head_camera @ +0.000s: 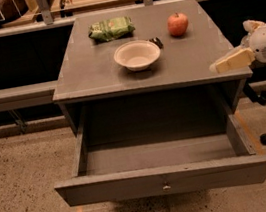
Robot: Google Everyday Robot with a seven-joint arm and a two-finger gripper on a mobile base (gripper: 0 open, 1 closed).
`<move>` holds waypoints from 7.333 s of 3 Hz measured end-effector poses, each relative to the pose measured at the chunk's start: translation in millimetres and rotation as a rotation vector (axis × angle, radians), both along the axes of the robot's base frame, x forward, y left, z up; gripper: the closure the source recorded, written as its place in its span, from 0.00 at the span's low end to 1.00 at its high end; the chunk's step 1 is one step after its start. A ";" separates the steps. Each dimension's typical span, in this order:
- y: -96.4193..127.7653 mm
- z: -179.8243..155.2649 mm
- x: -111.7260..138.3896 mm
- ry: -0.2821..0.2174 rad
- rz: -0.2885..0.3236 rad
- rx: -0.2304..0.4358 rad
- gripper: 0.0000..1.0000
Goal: Place apple into top drawer
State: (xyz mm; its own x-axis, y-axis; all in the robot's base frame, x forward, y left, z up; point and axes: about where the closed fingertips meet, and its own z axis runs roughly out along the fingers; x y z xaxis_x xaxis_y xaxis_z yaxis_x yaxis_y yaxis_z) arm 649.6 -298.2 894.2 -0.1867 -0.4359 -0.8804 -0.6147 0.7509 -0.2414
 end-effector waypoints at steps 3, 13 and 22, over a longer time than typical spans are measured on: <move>-5.6 -19.3 118.7 -0.076 -0.212 0.143 0.00; 90.0 -26.2 252.1 -0.050 -0.070 0.307 0.92; 161.4 20.7 -8.8 0.121 0.247 0.493 1.00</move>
Offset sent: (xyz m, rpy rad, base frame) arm 0.1354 -0.0101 -0.0148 0.1903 -0.0970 -0.2971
